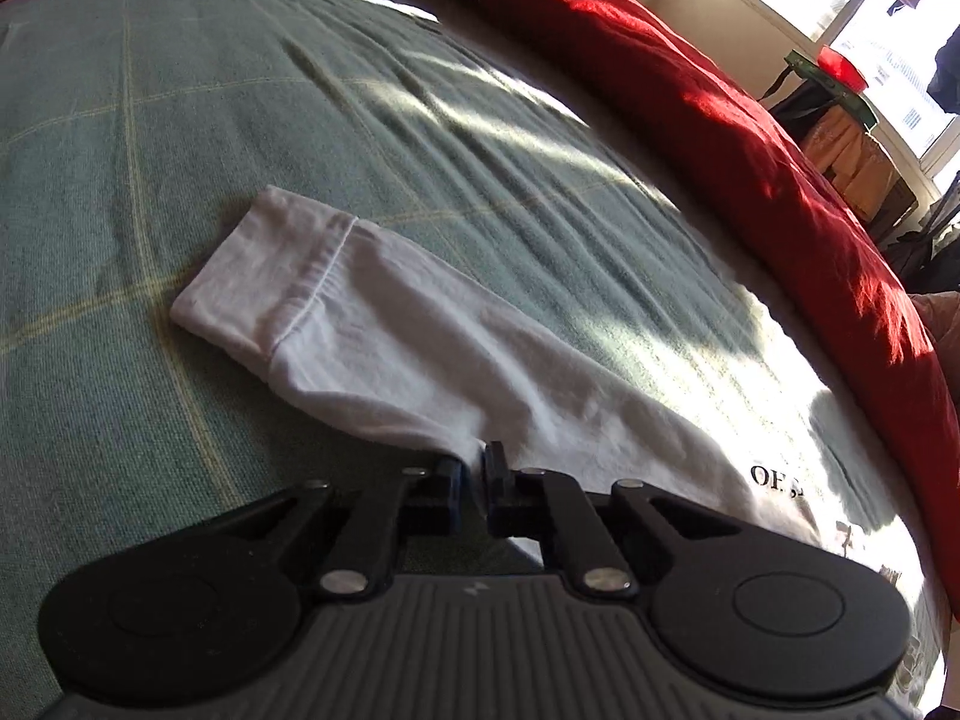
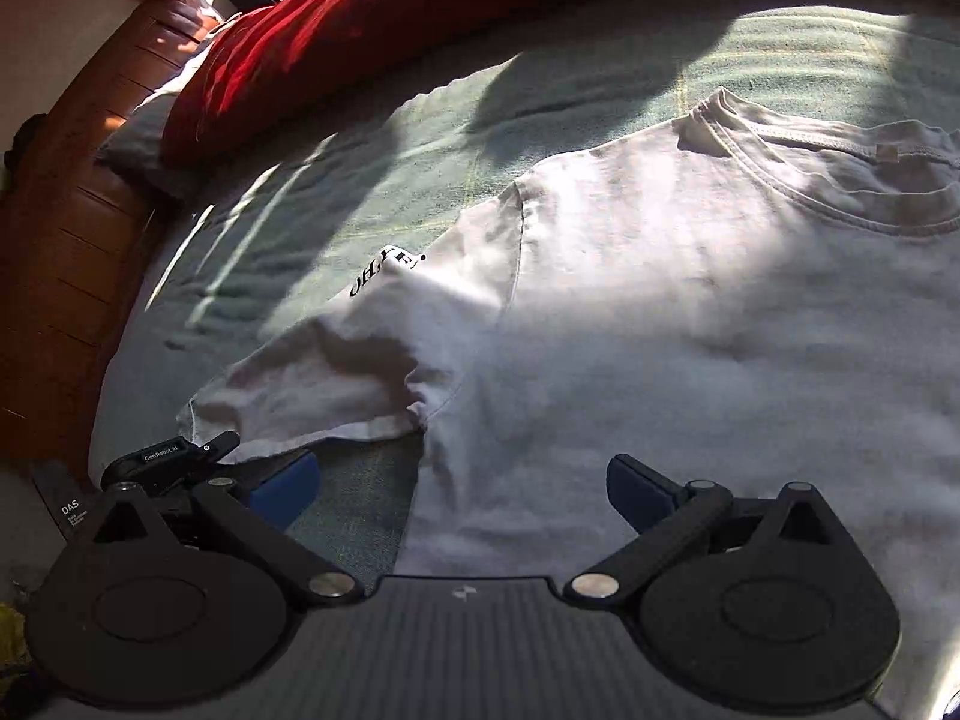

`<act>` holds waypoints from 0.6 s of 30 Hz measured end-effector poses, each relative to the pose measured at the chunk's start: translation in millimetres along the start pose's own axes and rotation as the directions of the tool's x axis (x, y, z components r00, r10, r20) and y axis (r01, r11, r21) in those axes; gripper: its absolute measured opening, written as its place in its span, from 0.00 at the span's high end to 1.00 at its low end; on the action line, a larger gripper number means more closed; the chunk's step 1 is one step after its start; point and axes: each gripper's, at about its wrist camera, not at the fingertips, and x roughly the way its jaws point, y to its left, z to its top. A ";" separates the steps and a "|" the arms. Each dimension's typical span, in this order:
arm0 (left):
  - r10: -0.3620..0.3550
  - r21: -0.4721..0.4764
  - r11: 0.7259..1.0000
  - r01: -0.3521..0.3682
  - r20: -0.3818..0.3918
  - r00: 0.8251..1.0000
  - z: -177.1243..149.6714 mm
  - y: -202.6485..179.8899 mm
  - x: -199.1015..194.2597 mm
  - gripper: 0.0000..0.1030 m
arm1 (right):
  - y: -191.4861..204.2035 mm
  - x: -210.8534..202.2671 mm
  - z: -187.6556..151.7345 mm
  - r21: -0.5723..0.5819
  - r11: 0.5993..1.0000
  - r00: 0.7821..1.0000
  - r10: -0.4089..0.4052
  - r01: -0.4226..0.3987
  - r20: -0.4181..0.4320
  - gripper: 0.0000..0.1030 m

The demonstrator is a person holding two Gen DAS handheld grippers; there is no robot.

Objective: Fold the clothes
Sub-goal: 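Grasp the shirt sleeve with the left gripper and fold it inward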

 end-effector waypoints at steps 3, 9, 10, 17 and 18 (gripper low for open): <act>-0.021 0.014 1.000 0.021 -0.042 0.999 5.4 13.3 -2.9 0.90 | 14.8 11.9 1.9 -0.040 0.999 1.000 0.007 -0.007 -0.010 0.00; -0.021 0.024 0.999 0.024 -0.092 0.996 14.2 36.5 -12.9 0.69 | 41.2 34.1 13.2 -0.120 0.993 1.000 -0.006 0.003 -0.020 0.00; -0.015 0.022 1.000 0.017 -0.089 0.996 16.3 41.5 -16.3 0.62 | 45.1 35.3 15.5 -0.130 0.992 1.000 0.001 -0.004 -0.018 0.00; 0.087 -0.011 0.996 -0.087 0.040 0.995 48.8 82.0 -20.2 0.51 | 58.2 44.4 26.1 -0.155 0.988 1.000 0.013 -0.016 -0.022 0.00; 0.092 -0.018 0.996 -0.092 0.048 0.995 54.4 85.6 -15.5 0.50 | 58.0 45.5 26.2 -0.153 0.988 1.000 0.010 -0.014 -0.026 0.00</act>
